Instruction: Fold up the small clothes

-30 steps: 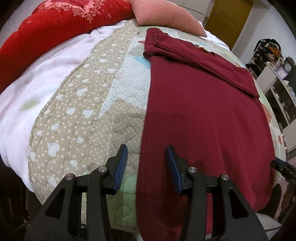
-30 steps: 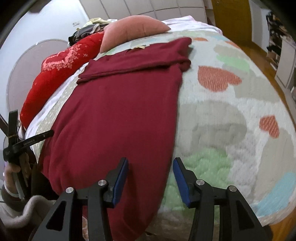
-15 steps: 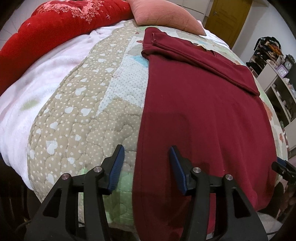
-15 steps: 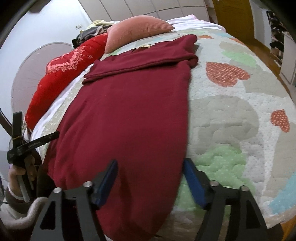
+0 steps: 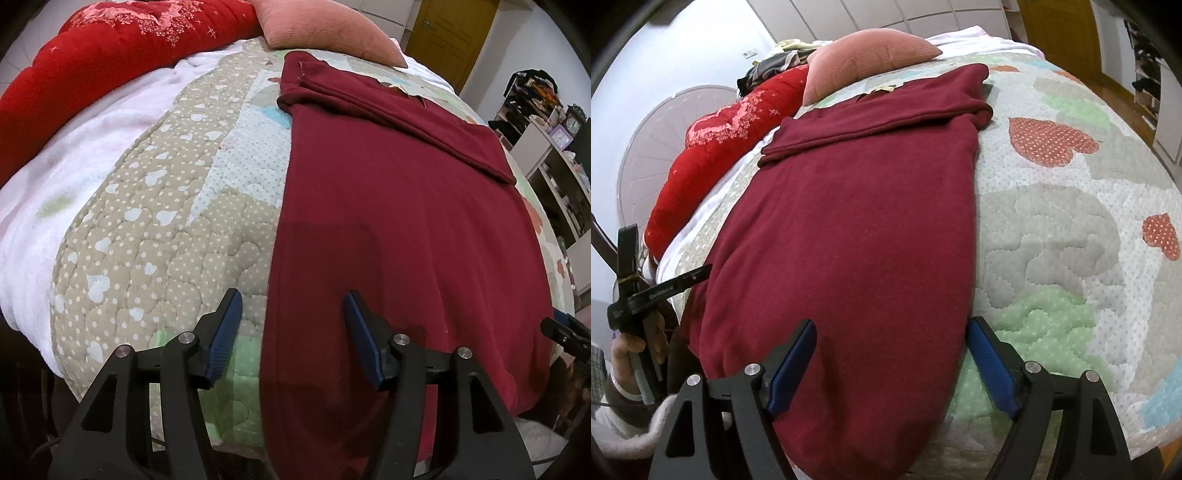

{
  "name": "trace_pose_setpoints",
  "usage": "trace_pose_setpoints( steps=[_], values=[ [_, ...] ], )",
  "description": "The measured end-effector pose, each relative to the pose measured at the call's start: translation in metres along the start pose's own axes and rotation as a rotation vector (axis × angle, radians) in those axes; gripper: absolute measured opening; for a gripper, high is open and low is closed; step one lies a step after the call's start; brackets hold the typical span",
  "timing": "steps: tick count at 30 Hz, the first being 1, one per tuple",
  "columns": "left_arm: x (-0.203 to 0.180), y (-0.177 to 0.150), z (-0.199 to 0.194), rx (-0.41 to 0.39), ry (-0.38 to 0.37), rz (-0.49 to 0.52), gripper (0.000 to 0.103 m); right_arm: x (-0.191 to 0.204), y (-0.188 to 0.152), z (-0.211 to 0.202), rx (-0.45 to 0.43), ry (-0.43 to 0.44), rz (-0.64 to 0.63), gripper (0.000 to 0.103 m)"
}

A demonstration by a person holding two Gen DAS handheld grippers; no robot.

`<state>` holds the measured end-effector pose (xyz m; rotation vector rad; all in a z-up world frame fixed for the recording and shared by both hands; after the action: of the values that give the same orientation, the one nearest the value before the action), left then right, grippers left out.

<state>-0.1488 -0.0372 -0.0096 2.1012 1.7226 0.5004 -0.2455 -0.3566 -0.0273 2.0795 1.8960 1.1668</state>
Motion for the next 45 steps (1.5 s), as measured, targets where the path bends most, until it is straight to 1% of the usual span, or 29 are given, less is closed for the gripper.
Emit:
trace_pose_setpoints(
  steps=[5, 8, 9, 10, 11, 12, 13, 15, 16, 19, 22, 25, 27, 28, 29, 30, 31, 32, 33, 40, 45],
  values=[
    [0.000, -0.005, -0.004, 0.008, -0.012, 0.011, 0.058, 0.001, -0.001, -0.002, -0.029, -0.006, 0.009, 0.082],
    [0.001, -0.007, -0.005, 0.013, -0.018, 0.012, 0.058, 0.002, 0.000, -0.003, -0.025, -0.024, -0.009, 0.080],
    [0.001, -0.007, -0.005, 0.014, -0.020, 0.011, 0.058, 0.004, 0.000, -0.002, -0.020, -0.042, -0.028, 0.072],
    [0.001, -0.008, -0.005, 0.014, -0.021, 0.011, 0.059, 0.006, -0.001, -0.001, -0.012, -0.081, -0.067, 0.052],
    [0.001, -0.008, -0.005, 0.015, -0.022, 0.010, 0.059, 0.007, -0.001, -0.002, -0.010, -0.104, -0.089, 0.043],
    [0.002, -0.008, -0.005, 0.016, -0.023, 0.009, 0.059, 0.009, -0.001, -0.005, -0.015, -0.116, -0.114, 0.027],
    [0.002, -0.008, -0.005, 0.018, -0.023, 0.009, 0.059, 0.008, 0.000, -0.008, -0.018, -0.105, -0.117, 0.014],
    [0.002, -0.008, -0.005, 0.023, -0.024, 0.010, 0.059, 0.006, 0.002, -0.013, -0.019, -0.105, -0.128, 0.010],
    [0.002, -0.008, -0.005, 0.026, -0.025, 0.012, 0.059, 0.006, 0.004, -0.017, -0.025, -0.120, -0.141, 0.009],
    [0.003, -0.011, -0.008, 0.030, -0.030, 0.015, 0.059, 0.005, 0.008, -0.028, -0.051, -0.160, -0.165, 0.008],
    [0.004, -0.014, -0.009, 0.033, -0.035, 0.014, 0.059, -0.003, 0.007, -0.026, -0.043, -0.188, -0.143, 0.008],
    [0.004, -0.016, -0.011, 0.040, -0.037, 0.020, 0.059, -0.010, 0.001, -0.017, -0.017, -0.185, -0.113, 0.008],
    [0.004, -0.017, -0.012, 0.047, -0.041, 0.026, 0.059, -0.012, 0.002, -0.023, -0.038, -0.149, -0.073, 0.008],
    [0.005, -0.019, -0.012, 0.050, -0.046, 0.026, 0.060, -0.014, 0.004, -0.029, -0.053, -0.105, -0.037, 0.012],
    [0.005, -0.019, -0.012, 0.051, -0.049, 0.025, 0.060, -0.014, 0.004, -0.032, -0.063, -0.086, -0.020, 0.015],
    [0.006, -0.020, -0.013, 0.051, -0.052, 0.023, 0.061, -0.015, 0.004, -0.037, -0.076, -0.069, -0.003, 0.025],
    [0.006, -0.021, -0.013, 0.049, -0.052, 0.022, 0.061, -0.015, 0.003, -0.042, -0.084, -0.052, 0.005, 0.039],
    [0.005, -0.022, -0.013, 0.045, -0.051, 0.023, 0.061, -0.013, 0.001, -0.044, -0.083, -0.041, 0.004, 0.045],
    [0.005, -0.022, -0.013, 0.044, -0.048, 0.026, 0.061, -0.012, -0.001, -0.046, -0.080, -0.032, 0.000, 0.048],
    [0.004, -0.025, -0.014, 0.050, -0.039, 0.029, 0.062, -0.003, -0.019, -0.041, -0.005, 0.018, -0.020, 0.048],
    [0.005, -0.028, -0.017, 0.058, -0.044, 0.035, 0.062, -0.006, -0.028, -0.039, 0.015, 0.064, 0.008, 0.048]
  ],
)
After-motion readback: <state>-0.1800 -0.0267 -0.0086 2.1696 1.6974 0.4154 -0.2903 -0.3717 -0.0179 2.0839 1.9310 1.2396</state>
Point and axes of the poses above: each gripper's, at about its wrist camera, not at the fingertips, and z roughly the way its jaws point, x to its left, y to its top, the point moved 4 cm from there along z, roughly the way its jaws point, and after that the axes turned 11 degrees about y, right-handed, at the moved point
